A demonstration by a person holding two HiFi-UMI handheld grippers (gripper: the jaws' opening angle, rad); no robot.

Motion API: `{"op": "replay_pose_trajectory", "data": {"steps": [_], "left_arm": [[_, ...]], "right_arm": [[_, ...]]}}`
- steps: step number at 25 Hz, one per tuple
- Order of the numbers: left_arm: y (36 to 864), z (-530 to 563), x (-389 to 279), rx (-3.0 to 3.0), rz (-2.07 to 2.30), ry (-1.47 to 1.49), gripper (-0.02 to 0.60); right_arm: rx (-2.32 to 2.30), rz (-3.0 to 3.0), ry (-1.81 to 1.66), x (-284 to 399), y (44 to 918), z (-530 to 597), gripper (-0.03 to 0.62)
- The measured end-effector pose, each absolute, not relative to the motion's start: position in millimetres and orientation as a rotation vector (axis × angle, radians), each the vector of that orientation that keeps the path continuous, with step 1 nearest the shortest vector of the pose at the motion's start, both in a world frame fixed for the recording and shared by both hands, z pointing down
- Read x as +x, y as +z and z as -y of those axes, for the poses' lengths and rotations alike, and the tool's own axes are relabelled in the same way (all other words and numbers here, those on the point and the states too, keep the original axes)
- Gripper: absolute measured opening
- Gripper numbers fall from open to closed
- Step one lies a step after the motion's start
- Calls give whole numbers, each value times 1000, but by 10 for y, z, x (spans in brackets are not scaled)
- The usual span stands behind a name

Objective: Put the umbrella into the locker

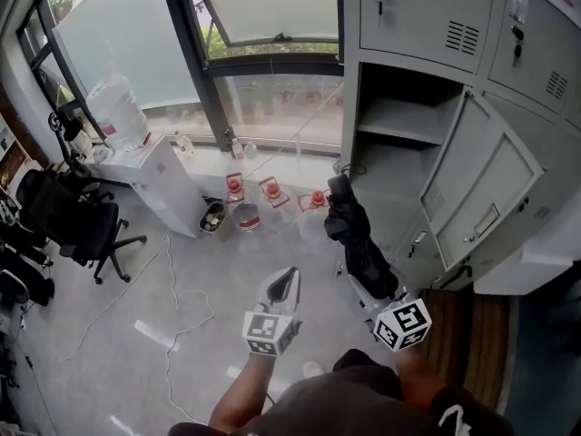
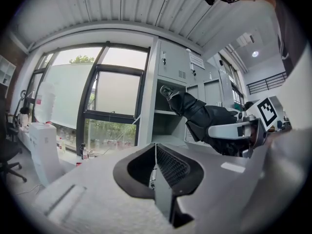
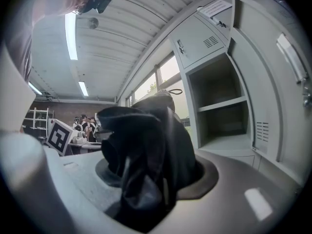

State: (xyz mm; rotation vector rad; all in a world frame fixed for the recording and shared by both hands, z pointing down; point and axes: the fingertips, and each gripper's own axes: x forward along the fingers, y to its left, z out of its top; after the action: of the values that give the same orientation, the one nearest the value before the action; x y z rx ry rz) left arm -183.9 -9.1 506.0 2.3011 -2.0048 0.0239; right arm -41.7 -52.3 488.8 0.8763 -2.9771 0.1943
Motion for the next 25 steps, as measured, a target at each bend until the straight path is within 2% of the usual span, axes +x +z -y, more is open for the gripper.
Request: {"op": "replay_pose_trajectory", "data": {"steps": [25], "left_arm": [[5262, 1674, -1479, 2423, 1804, 109, 8]], "right_arm": [[1153, 2779, 246, 69, 5401, 2013, 242]]}}
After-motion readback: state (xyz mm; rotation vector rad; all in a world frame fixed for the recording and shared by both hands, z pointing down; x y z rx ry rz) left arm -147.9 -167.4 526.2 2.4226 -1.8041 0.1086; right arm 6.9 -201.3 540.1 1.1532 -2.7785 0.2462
